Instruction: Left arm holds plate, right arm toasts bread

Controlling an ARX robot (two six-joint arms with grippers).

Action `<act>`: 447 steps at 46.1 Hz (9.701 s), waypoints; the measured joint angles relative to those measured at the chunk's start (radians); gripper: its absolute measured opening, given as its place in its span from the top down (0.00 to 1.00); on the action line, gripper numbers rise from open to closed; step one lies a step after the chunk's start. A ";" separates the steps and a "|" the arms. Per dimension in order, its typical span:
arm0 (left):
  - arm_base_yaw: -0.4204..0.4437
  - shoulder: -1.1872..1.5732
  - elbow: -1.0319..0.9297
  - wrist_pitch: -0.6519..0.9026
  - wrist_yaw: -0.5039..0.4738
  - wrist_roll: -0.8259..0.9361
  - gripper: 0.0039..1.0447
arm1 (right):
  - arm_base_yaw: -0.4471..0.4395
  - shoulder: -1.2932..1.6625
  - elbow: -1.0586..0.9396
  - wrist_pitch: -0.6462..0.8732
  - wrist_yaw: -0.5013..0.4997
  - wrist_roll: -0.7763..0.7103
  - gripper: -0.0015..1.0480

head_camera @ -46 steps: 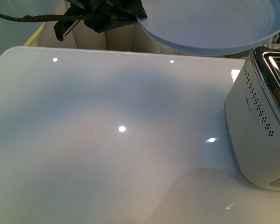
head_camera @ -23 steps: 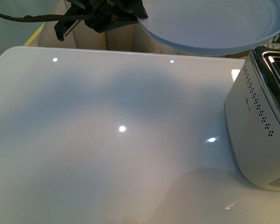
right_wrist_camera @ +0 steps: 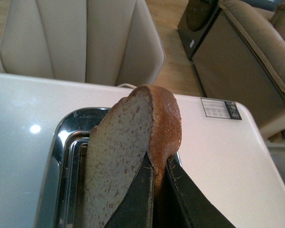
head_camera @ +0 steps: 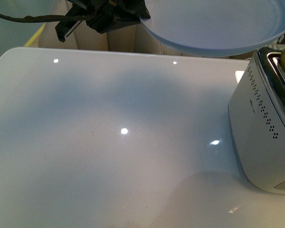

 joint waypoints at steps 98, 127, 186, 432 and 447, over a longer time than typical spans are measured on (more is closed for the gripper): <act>0.000 0.000 0.000 0.000 0.000 0.000 0.97 | 0.017 -0.010 -0.147 0.031 -0.090 0.091 0.38; -0.001 0.000 0.000 0.000 0.002 0.000 0.97 | -0.156 -0.589 -0.314 -0.018 -0.350 0.158 0.19; -0.001 0.000 0.000 0.000 0.002 0.000 0.97 | -0.180 -1.099 -0.535 -0.190 -0.462 0.131 0.98; 0.511 0.132 -0.026 0.288 0.173 0.558 0.07 | -0.180 -1.341 -0.535 -0.436 -0.462 0.130 0.08; 0.407 -0.193 -0.165 0.195 0.121 0.516 0.07 | -0.180 -1.341 -0.535 -0.436 -0.462 0.130 0.08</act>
